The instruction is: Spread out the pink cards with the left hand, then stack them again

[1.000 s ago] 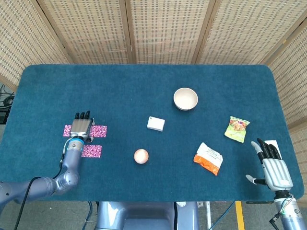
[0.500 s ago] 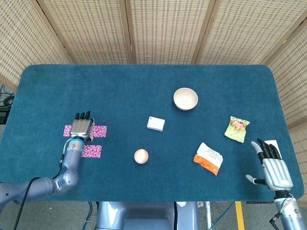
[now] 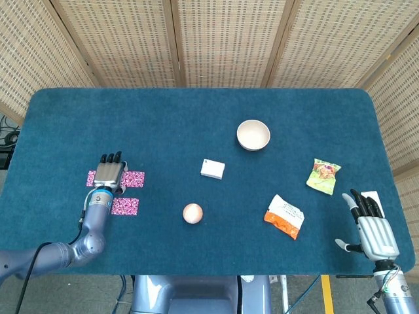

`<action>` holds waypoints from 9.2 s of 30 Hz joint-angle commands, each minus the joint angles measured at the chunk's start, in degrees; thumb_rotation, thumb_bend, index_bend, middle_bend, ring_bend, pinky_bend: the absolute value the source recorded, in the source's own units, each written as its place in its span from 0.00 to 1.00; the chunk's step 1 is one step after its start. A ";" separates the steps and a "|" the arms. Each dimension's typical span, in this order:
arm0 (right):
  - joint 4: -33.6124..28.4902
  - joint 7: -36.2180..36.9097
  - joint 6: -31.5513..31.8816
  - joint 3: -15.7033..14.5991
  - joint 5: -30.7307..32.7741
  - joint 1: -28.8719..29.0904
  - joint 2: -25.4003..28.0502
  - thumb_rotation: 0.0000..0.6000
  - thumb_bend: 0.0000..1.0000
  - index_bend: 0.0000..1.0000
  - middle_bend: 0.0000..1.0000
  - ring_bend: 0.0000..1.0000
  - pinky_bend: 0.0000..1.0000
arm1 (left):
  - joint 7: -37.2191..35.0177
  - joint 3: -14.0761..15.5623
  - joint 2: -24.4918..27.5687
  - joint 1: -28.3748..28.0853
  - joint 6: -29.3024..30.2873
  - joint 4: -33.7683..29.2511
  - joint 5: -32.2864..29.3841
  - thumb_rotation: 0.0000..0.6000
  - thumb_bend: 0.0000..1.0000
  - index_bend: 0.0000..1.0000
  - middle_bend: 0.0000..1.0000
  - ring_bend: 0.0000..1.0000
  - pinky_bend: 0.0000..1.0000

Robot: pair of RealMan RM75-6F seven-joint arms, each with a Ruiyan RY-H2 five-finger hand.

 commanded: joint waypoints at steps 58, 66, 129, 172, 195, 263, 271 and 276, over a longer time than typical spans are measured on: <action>-0.04 -0.56 0.03 -0.48 -0.70 0.01 -0.37 1.00 0.10 0.00 0.00 0.00 0.00 | -8.32 3.12 14.16 7.49 -1.59 -2.84 5.57 1.00 0.26 0.45 0.00 0.00 0.00; 0.05 -0.69 0.06 -0.47 -0.62 -0.02 -0.48 1.00 0.10 0.00 0.00 0.00 0.00 | -9.27 3.22 13.28 7.95 -1.57 -0.88 7.32 1.00 0.25 0.45 0.00 0.00 0.00; 0.10 0.72 0.71 -0.60 -1.27 -0.38 0.02 1.00 0.10 0.00 0.00 0.00 0.00 | -11.95 2.55 13.39 12.10 5.90 -18.29 19.68 1.00 0.19 0.31 0.00 0.00 0.00; -0.74 5.18 1.83 -0.84 -2.71 -0.97 2.00 1.00 0.10 0.00 0.00 0.00 0.00 | -5.74 5.95 6.80 14.08 11.17 -20.24 18.83 1.00 0.21 0.31 0.00 0.00 0.00; -0.60 5.63 2.14 -0.79 -2.91 -1.10 2.08 1.00 0.10 0.00 0.00 0.00 0.00 | -4.22 5.08 4.64 13.50 10.59 -17.92 17.00 1.00 0.21 0.31 0.00 0.00 0.00; -1.28 5.12 2.05 -0.97 -3.05 -1.23 2.40 1.00 0.10 0.00 0.00 0.00 0.00 | -5.72 2.16 9.71 13.71 11.61 -17.92 17.50 1.00 0.26 0.43 0.00 0.00 0.00; -0.98 3.93 1.16 -0.99 -2.38 -0.97 1.94 1.00 0.10 0.00 0.00 0.00 0.00 | -7.57 0.32 10.20 13.12 8.15 -11.98 14.23 1.00 0.26 0.43 0.00 0.00 0.00; -0.90 2.50 0.64 -1.01 -1.94 -0.79 1.45 1.00 0.10 0.00 0.00 0.00 0.00 | -8.77 -0.54 10.05 12.53 5.75 -7.29 13.30 1.00 0.26 0.43 0.00 0.00 0.00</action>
